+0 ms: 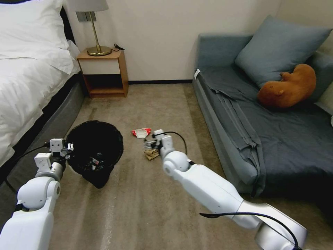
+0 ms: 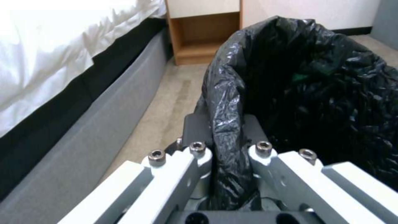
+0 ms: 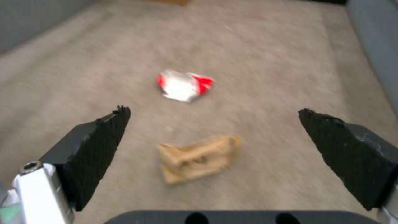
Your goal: Pick up the trash bin, then pick up the garbage on the floor and place it into the trash bin.
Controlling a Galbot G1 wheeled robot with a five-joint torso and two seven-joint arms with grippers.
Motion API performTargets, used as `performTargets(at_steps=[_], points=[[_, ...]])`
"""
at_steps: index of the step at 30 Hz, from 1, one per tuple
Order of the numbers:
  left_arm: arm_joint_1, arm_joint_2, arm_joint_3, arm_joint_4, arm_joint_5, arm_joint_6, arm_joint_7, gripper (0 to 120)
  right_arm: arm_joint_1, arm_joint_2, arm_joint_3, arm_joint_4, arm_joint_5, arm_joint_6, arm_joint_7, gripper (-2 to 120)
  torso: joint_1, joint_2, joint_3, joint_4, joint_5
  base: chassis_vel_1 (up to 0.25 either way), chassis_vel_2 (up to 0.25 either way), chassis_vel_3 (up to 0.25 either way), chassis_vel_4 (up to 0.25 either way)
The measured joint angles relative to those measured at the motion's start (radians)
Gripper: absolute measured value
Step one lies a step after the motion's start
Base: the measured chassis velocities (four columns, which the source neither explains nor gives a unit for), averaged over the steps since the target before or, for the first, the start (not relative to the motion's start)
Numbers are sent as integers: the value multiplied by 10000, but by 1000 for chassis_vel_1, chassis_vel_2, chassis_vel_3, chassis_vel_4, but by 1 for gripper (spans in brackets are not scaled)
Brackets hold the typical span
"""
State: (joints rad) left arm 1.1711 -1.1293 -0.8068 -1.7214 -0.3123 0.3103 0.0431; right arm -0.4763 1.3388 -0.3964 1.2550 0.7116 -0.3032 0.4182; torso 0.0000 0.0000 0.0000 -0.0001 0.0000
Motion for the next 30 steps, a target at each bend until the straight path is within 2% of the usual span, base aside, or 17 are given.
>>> performTargets(at_steps=[13, 30], points=[[129, 292, -351, 115, -349, -19, 42, 4, -552, -80, 1016, -1220, -917, -112, -344, 100, 0, 0, 0, 1, 1, 0, 0, 0, 0], [312, 628, -735, 462, -772, -219, 79, 4, -755, -12, 979, -1311, -1220, -180, -338, 100, -1, 0, -1, 1, -1, 0, 0, 0, 0]])
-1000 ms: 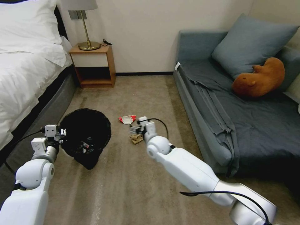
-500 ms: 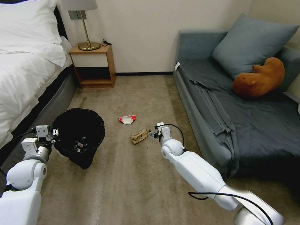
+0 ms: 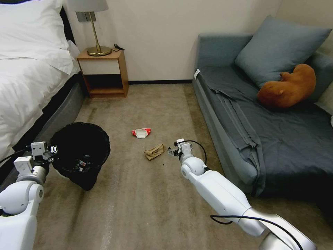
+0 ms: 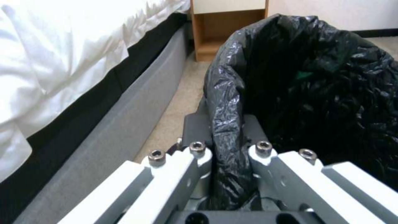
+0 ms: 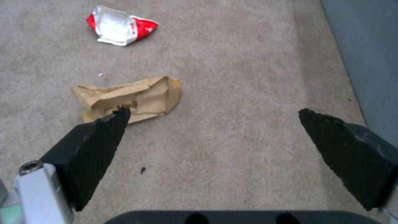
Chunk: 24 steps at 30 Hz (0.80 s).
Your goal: Pick up the trash bin, then pick up the garbage on the floor and place it into the trash bin.
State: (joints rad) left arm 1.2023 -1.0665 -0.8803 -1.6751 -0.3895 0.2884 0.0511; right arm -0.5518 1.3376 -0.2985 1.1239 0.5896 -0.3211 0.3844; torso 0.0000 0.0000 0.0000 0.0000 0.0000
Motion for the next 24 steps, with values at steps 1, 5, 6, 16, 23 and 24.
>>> performTargets(at_steps=[1, 5, 6, 16, 23, 24], points=[[0, 7, -3, 18, -7, -9, 5, 4, -6, 8, -17, -12, -13, 0, -2, 100, 0, 0, 0, 0, 0, 0, 0, 0, 0], [-1, 36, -14, 97, -19, -32, 20, 4, -14, 41, -55, -64, -53, 2, -14, 100, 0, 0, 0, 0, 0, 0, 0, 0, 0], [-10, 51, -15, 159, -23, -59, 31, 4, -14, 73, -74, -123, -76, 19, -32, 100, 0, 0, 0, 0, -1, 0, 0, 0, 0], [-137, 43, 7, 454, -48, -258, 39, 4, -37, 168, -154, -409, -213, 261, -259, 100, 0, 0, 0, 0, -1, 0, 0, 0, 0], [-157, 61, -48, 520, -59, -258, 71, 4, 19, 225, -201, -561, -235, 302, -327, 100, 0, 0, 0, -1, 0, -76, 67, 65, -60], [-157, 61, -48, 520, -59, -258, 71, 4, 19, 225, -201, -561, -235, 302, -327, 100, 0, 0, 0, -1, 0, -110, 102, 102, -90]])
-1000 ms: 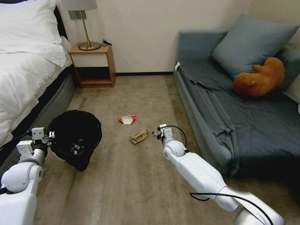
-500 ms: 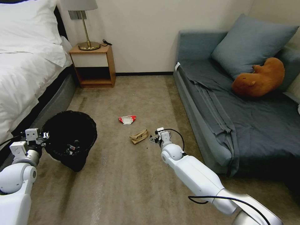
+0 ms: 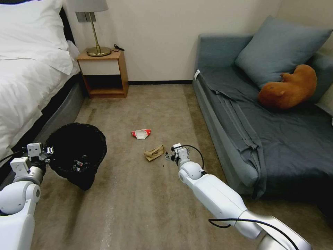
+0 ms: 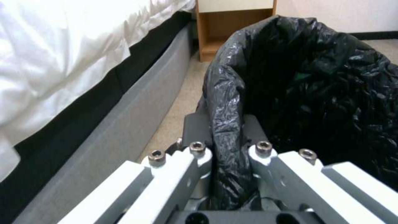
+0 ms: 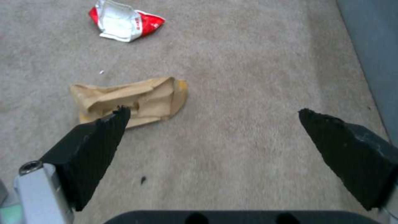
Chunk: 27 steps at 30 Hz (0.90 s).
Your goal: Pick up the trash bin, then pick up the garbage on the floor and place it into the trash bin.
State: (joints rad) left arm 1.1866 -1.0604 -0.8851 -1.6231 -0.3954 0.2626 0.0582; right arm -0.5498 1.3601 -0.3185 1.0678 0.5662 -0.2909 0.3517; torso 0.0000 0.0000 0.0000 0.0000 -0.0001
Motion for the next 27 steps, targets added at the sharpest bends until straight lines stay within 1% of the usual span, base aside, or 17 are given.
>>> performTargets(at_steps=[13, 27], points=[[0, 19, -34, 82, 15, 0, 34, 4, 21, 47, -48, -172, -69, 78, -143, 100, 0, 0, 0, 0, 1, -76, 78, 72, -71], [81, 9, -53, -12, 27, 7, 34, 4, -93, 22, -24, -68, -106, 74, -144, 100, 0, -1, 0, 0, 1, -73, 76, 72, -75]])
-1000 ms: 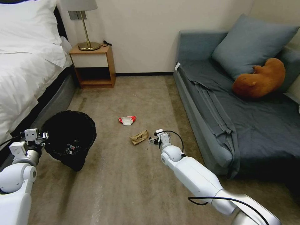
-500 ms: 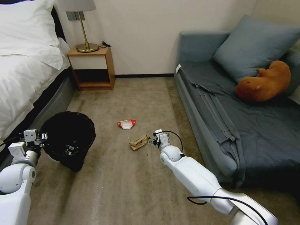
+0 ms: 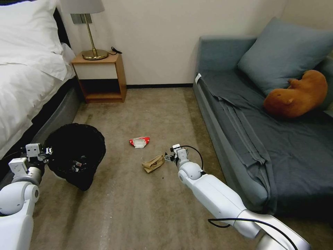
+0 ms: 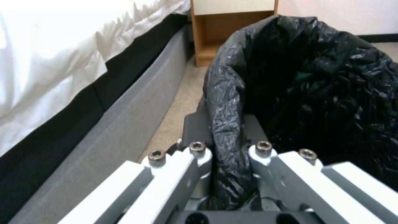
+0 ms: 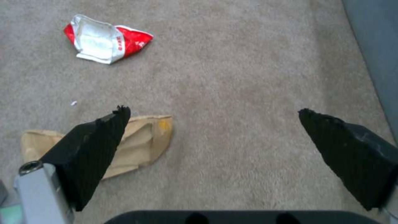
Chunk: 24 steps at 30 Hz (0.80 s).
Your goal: Pick up the trash bin, then pick up the garbage on the floor and place it into the trash bin.
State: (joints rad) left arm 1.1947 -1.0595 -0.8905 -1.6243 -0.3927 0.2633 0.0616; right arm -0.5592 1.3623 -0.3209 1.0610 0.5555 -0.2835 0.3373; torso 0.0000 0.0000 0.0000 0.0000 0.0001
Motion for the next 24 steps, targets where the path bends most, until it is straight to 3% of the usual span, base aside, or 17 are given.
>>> performTargets(at_steps=[24], points=[[15, -122, 35, -50, 141, 43, -6, 4, -105, -46, 78, -4, -84, -15, -131, 100, 0, 0, 0, 0, -1, -90, 85, 87, -85]])
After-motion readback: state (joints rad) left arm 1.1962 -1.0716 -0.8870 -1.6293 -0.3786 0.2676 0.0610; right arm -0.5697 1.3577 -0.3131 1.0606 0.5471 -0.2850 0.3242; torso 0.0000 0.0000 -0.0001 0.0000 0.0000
